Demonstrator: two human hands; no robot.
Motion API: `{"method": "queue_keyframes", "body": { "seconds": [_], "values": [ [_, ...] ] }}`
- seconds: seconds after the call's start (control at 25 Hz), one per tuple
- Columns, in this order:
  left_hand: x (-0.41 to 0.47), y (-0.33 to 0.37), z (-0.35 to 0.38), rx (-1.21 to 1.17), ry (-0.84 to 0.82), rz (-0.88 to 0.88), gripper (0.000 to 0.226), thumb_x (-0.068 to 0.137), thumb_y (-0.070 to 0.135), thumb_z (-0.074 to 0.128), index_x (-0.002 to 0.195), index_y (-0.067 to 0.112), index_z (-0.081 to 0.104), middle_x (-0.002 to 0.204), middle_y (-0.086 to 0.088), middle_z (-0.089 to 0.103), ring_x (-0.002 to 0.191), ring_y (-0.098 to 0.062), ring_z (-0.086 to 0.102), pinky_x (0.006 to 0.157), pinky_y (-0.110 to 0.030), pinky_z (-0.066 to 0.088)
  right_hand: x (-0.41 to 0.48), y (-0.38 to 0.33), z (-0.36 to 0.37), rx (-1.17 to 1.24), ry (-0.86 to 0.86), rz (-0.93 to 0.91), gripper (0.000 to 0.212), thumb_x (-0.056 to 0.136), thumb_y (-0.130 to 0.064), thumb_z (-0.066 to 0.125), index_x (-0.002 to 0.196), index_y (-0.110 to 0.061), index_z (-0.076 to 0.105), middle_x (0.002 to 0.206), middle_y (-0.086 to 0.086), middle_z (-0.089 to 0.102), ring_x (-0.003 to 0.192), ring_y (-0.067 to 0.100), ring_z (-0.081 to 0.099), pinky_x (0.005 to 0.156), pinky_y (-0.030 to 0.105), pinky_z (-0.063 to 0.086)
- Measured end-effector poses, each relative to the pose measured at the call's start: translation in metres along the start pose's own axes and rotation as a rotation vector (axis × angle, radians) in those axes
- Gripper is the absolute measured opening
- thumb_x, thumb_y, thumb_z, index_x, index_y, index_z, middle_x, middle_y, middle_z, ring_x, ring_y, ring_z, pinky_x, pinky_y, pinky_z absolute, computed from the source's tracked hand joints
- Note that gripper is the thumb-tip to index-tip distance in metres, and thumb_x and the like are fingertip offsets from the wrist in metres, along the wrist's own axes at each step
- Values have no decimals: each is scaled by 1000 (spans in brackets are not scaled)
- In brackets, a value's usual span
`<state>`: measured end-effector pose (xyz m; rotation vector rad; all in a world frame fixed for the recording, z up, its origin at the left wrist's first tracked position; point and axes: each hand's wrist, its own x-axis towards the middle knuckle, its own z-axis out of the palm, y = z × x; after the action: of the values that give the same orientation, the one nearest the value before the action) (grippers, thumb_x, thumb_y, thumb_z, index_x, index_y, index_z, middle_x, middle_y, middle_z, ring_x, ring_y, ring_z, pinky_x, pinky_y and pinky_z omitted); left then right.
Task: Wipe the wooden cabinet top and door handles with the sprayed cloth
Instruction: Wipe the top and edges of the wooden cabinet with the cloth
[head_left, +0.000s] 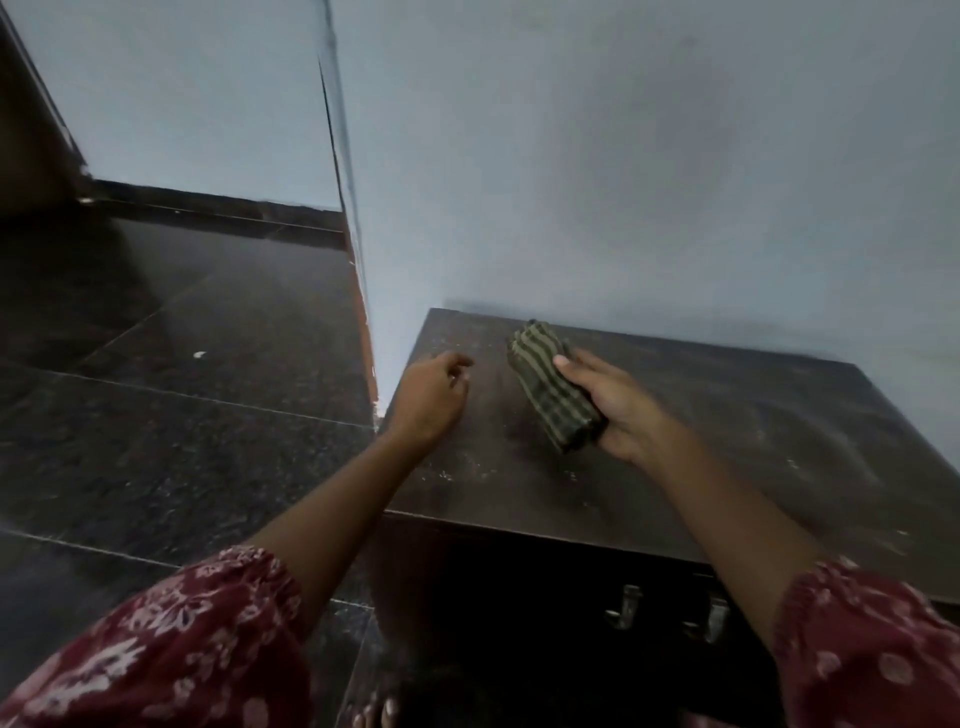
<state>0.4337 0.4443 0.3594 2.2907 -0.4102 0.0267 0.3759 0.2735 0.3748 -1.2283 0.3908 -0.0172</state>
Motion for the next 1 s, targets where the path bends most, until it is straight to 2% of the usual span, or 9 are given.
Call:
{"method": "queue_keyframes", "body": {
  "seconds": [0.08,0.16,0.24,0.32,0.4,0.48,0.6,0.84,1.0],
  "values": [
    [11,-21,-11,204,4,4,53,94,26,50,142,11,36,148,-12,41,136,-27,38,110,-41,32,20,-3,18,-294,14,-84,38,93,-10,52,131,-13,52,108,4,69,88,17,67,71,24,55],
    [15,-38,-15,357,-57,4,70,93,41,46,149,11,18,157,-8,23,145,-25,22,116,-45,22,39,-4,36,-768,-2,-274,45,94,-12,50,138,-18,43,129,8,60,111,24,59,91,28,47],
    [18,-48,-11,434,-150,25,83,90,56,39,151,12,4,161,-6,9,149,-20,10,120,-41,12,59,3,51,-1250,-48,-505,48,96,-15,46,141,-28,37,135,9,57,116,28,58,106,34,39],
    [29,-52,-6,471,-245,7,96,84,68,34,150,12,-6,161,-5,-2,149,-17,0,121,-38,2,78,10,61,-1593,-114,-681,49,97,-16,40,142,-36,33,144,0,49,123,32,51,112,41,34],
    [43,-57,-7,520,-307,-34,104,79,75,33,150,10,-7,161,-6,-5,149,-16,-3,121,-39,-3,94,13,64,-1829,-198,-745,53,98,-15,35,144,-39,25,154,-6,32,133,35,37,110,43,33],
    [54,-65,-14,578,-349,-42,103,78,76,32,150,11,-3,161,-5,-1,149,-15,-2,121,-40,-5,107,10,66,-1955,-264,-772,55,98,-15,33,144,-41,20,158,-7,21,135,35,32,108,43,32],
    [63,-76,-20,569,-361,-10,92,82,71,29,151,16,2,161,1,8,149,-11,4,121,-38,-3,132,0,74,-2038,-244,-847,53,99,-14,32,145,-39,23,158,-5,20,133,36,34,104,42,36],
    [70,-79,-19,449,-305,28,60,97,48,18,150,20,14,159,3,19,148,-10,11,121,-37,2,173,-15,87,-2058,-48,-679,52,97,-9,33,144,-33,31,148,-2,41,133,33,35,97,40,40],
    [64,-84,-22,396,-302,20,53,100,40,15,150,21,14,159,4,20,147,-8,12,121,-36,2,150,-4,95,-2026,-62,-656,49,97,-11,34,143,-27,34,146,1,43,133,33,34,95,40,42]
  ]
}}
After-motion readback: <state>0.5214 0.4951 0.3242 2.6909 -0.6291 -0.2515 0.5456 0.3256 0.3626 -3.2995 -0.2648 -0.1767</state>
